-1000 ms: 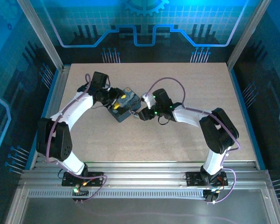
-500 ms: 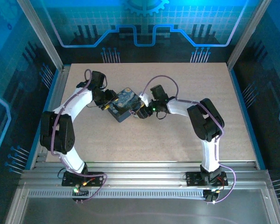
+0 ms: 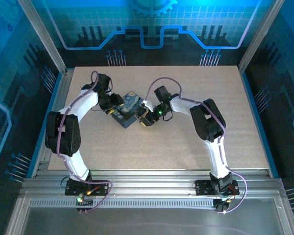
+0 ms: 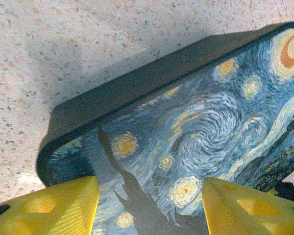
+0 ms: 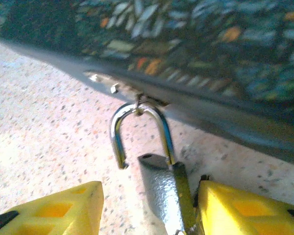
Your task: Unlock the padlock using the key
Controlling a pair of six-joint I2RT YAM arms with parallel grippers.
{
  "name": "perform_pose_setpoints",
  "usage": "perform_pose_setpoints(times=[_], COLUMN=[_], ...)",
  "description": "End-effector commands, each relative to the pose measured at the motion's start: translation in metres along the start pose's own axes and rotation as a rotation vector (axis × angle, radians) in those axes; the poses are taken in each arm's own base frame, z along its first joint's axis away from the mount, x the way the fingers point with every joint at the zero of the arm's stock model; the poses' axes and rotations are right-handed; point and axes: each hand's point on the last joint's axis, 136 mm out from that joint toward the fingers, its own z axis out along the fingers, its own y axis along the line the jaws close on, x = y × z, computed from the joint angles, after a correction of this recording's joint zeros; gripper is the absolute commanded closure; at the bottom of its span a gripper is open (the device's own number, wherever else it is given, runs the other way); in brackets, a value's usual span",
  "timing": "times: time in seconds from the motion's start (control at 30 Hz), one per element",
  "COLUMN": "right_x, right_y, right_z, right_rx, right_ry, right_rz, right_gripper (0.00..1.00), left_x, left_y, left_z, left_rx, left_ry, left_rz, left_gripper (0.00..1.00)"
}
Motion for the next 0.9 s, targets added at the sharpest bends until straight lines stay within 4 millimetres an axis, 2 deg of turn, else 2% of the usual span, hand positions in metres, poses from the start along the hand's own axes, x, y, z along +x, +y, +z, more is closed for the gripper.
perform_pose_setpoints(times=[0.0, 0.27, 0.37, 0.47, 0.6, 0.77, 0.87], right_x=[0.002, 0.006, 0.008, 0.009, 0.008, 0.000, -0.008], right_y=[0.012, 0.000, -0.006, -0.008, -0.013, -0.019, -0.025], right_z=[-0.003, 0.014, 0.020, 0.022, 0.024, 0.012, -0.002], right_rx=[-0.088, 0.020, 0.082, 0.119, 0.167, 0.273, 0.364], right_ry=[0.003, 0.078, 0.102, 0.110, 0.112, 0.068, 0.039], right_rz=[-0.017, -0.007, -0.008, -0.018, -0.016, 0.015, 0.089], right_gripper=[0.49, 0.62, 0.69, 0.73, 0.85, 0.99, 1.00], left_x=[-0.013, -0.031, -0.039, -0.045, -0.053, -0.054, -0.048], left_y=[0.003, -0.008, -0.008, -0.008, -0.005, -0.003, 0.001], left_z=[-0.004, -0.014, -0.014, -0.011, -0.007, 0.002, 0.011], left_rx=[0.010, 0.016, 0.004, -0.008, -0.040, -0.045, -0.047], left_ry=[-0.006, -0.050, -0.066, -0.077, -0.094, -0.097, -0.086], left_rz=[0.000, 0.026, 0.029, 0.035, 0.049, 0.071, 0.069], left_gripper=[0.42, 0.42, 0.42, 0.43, 0.43, 0.43, 0.44])
